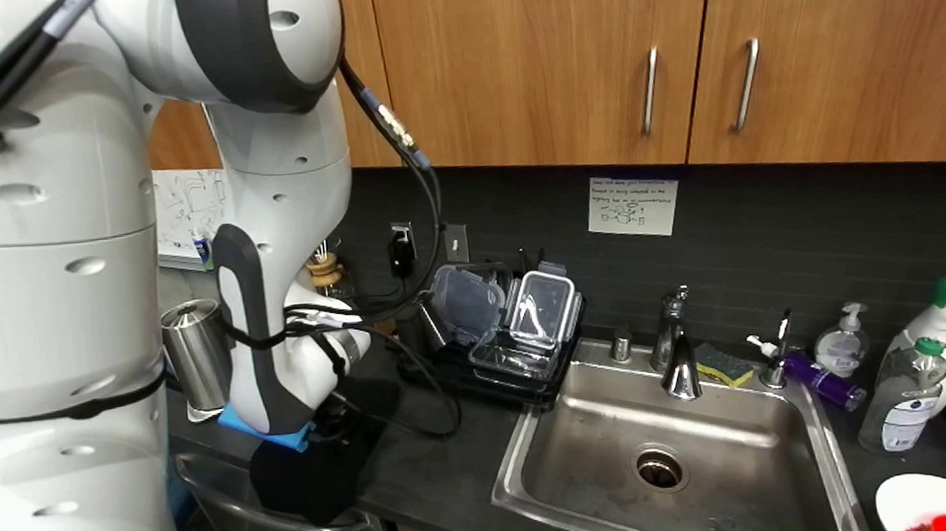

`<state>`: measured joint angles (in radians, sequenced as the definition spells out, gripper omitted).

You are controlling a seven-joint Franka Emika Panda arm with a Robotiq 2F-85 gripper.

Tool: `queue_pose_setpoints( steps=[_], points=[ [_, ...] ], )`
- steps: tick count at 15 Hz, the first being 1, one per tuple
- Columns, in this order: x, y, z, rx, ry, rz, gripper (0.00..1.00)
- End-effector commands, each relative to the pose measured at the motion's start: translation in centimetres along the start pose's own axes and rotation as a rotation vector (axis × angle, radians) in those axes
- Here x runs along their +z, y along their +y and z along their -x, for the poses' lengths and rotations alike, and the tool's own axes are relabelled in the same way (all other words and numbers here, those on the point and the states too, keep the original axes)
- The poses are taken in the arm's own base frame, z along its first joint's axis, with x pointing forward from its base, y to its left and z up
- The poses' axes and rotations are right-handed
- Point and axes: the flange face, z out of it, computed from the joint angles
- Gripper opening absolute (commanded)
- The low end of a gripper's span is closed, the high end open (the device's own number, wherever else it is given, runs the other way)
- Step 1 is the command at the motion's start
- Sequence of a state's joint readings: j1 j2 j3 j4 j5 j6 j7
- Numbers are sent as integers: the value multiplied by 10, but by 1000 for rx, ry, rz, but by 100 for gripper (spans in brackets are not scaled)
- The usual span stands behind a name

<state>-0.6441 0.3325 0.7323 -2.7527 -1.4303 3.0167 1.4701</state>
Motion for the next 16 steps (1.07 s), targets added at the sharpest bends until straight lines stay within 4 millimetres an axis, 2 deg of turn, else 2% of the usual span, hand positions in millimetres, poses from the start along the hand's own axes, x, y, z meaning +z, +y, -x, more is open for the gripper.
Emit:
queue_pose_setpoints(
  steps=[1, 15, 16],
  points=[
    [-5, 5, -10, -8, 10, -11, 100],
    [-8, 5, -42, -21, 22, -47, 100],
    [-6, 4, -38, -4, 7, -36, 100]
  ],
)
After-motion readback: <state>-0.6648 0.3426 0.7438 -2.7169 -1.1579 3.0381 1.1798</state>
